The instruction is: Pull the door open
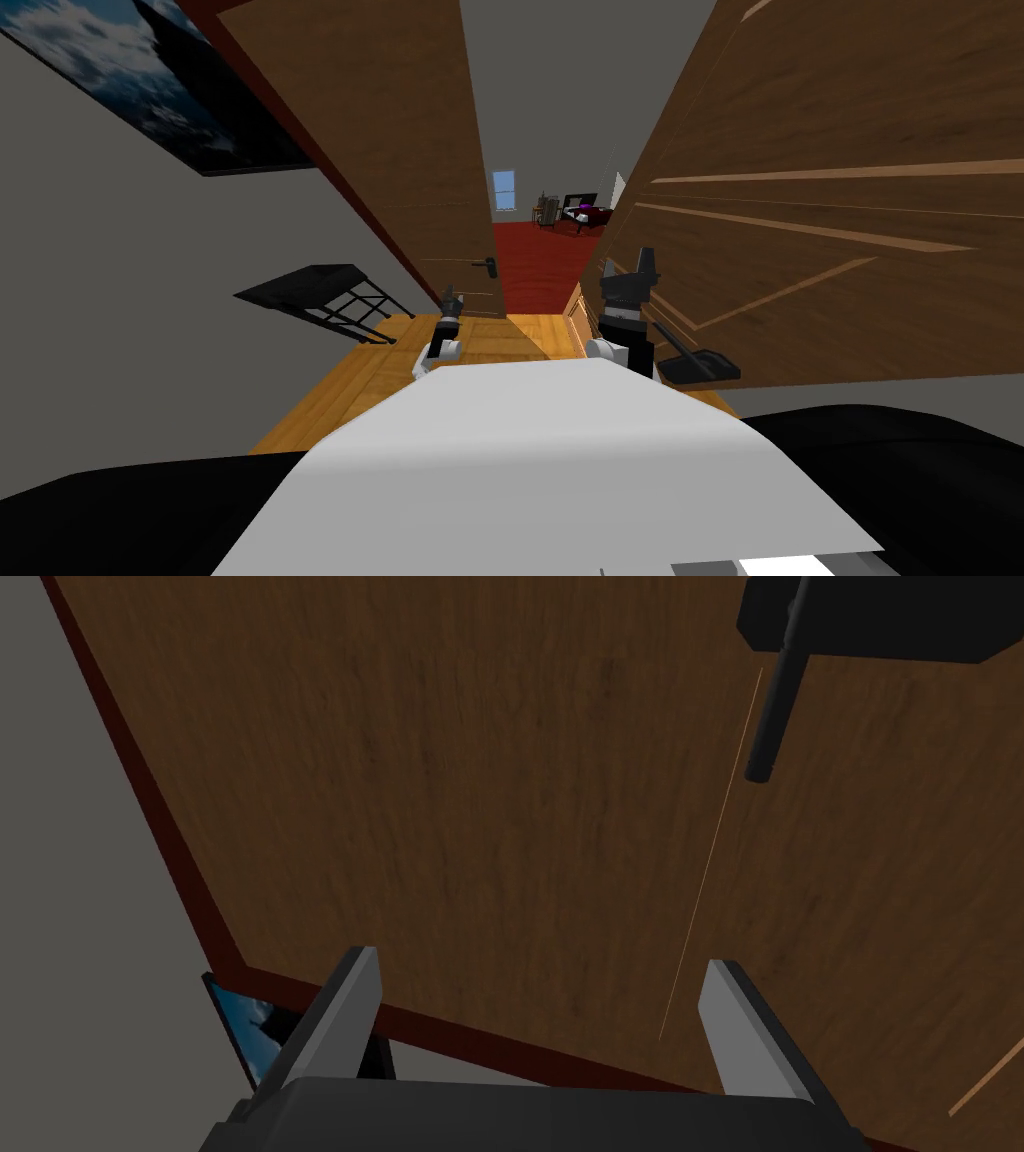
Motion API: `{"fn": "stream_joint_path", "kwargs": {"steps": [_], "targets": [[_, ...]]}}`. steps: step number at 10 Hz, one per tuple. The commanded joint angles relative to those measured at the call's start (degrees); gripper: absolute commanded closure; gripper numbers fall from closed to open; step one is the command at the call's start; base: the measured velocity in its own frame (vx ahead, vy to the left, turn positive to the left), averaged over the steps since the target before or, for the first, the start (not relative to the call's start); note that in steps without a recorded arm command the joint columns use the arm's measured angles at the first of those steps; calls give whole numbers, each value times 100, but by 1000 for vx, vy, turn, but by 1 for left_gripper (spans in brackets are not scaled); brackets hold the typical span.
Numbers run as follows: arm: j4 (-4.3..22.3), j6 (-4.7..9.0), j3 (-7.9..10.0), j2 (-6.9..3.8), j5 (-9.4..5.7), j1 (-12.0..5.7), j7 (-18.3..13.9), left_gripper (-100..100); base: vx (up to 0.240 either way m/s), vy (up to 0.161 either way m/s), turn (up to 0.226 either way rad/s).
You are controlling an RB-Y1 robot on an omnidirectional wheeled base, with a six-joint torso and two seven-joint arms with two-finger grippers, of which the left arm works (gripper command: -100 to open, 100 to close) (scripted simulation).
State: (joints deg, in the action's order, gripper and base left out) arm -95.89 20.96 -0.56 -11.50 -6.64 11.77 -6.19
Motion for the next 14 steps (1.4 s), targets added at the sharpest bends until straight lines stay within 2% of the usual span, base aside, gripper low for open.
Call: {"fn": "stream_joint_path", "kwargs": {"steps": [1,8,14], "targets": [[217,-23,15,-59,-15,-111,-38,-100,109,-9,-61],[1079,-80,55,-264,-62,-510,-165,-100,105,-20,-65],[1709,-122,85,-411,-96,-801,-257,-100,102,-8,-56]]}}
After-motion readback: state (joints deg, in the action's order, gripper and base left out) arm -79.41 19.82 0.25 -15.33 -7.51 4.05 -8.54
